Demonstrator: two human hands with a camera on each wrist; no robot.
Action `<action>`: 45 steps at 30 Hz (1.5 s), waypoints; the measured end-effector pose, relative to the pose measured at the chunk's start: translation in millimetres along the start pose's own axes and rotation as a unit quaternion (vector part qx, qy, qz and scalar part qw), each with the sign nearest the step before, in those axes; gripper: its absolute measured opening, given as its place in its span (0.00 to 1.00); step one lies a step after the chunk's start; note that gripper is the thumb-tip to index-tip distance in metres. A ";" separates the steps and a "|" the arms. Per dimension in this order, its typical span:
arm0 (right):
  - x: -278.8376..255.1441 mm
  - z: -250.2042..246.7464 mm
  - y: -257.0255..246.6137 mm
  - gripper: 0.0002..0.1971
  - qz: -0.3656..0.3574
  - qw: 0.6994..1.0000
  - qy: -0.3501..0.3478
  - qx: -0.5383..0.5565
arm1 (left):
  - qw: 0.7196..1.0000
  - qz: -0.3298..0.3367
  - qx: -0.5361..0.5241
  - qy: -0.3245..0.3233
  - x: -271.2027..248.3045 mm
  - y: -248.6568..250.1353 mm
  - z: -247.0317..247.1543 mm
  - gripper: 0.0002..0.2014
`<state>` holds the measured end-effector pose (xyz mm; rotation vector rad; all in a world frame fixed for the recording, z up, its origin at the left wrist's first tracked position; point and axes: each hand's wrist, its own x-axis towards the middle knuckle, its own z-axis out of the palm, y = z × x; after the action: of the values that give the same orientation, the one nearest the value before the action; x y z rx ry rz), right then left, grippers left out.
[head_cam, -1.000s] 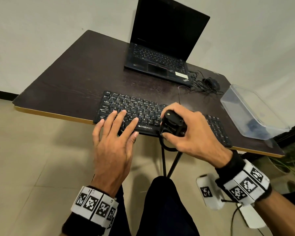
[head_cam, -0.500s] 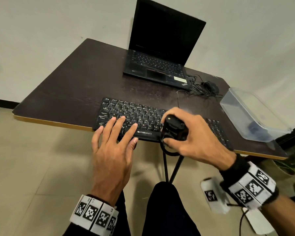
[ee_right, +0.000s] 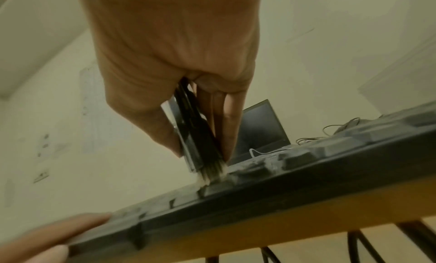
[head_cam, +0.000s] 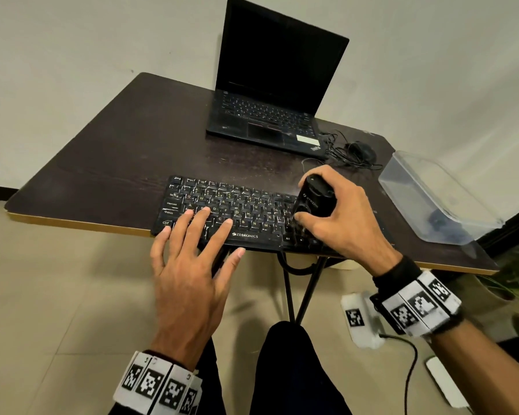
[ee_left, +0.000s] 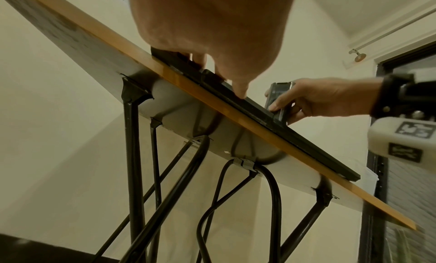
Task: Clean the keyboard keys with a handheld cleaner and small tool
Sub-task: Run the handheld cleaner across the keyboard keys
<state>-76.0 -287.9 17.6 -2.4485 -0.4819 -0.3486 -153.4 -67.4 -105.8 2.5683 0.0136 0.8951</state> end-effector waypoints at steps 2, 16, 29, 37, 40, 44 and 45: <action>-10.2 4.2 -8.5 0.24 -0.030 0.999 -0.036 0.026 | 1.000 -0.003 0.002 0.004 1.0 0.9 0.7 0.23; 3.0 -0.4 15.4 0.24 0.021 0.999 0.032 -0.022 | 1.000 -0.003 0.012 0.002 0.2 2.9 0.3 0.23; -7.6 -8.3 19.0 0.24 -0.012 1.000 -0.003 0.003 | 1.000 -0.006 0.017 -0.001 0.4 3.3 0.9 0.23; -7.2 -11.3 23.9 0.24 -0.010 1.000 -0.007 -0.001 | 1.000 -0.009 0.007 0.000 0.4 4.6 -0.2 0.23; 0.4 -12.1 31.5 0.24 0.026 0.999 0.024 -0.007 | 1.000 -0.006 0.010 -0.002 0.4 4.3 0.8 0.23; 4.5 -13.3 27.1 0.24 0.014 1.000 0.011 -0.008 | 1.000 -0.006 0.011 -0.001 0.2 4.0 -0.5 0.23; 0.6 -12.3 22.3 0.24 -0.005 1.000 -0.009 -0.001 | 1.000 -0.008 0.010 -0.002 0.3 4.2 -0.5 0.23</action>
<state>-67.8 -311.9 15.8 -2.4539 -0.5035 -0.3308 -154.0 -71.0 -103.6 2.5852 0.0430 0.8894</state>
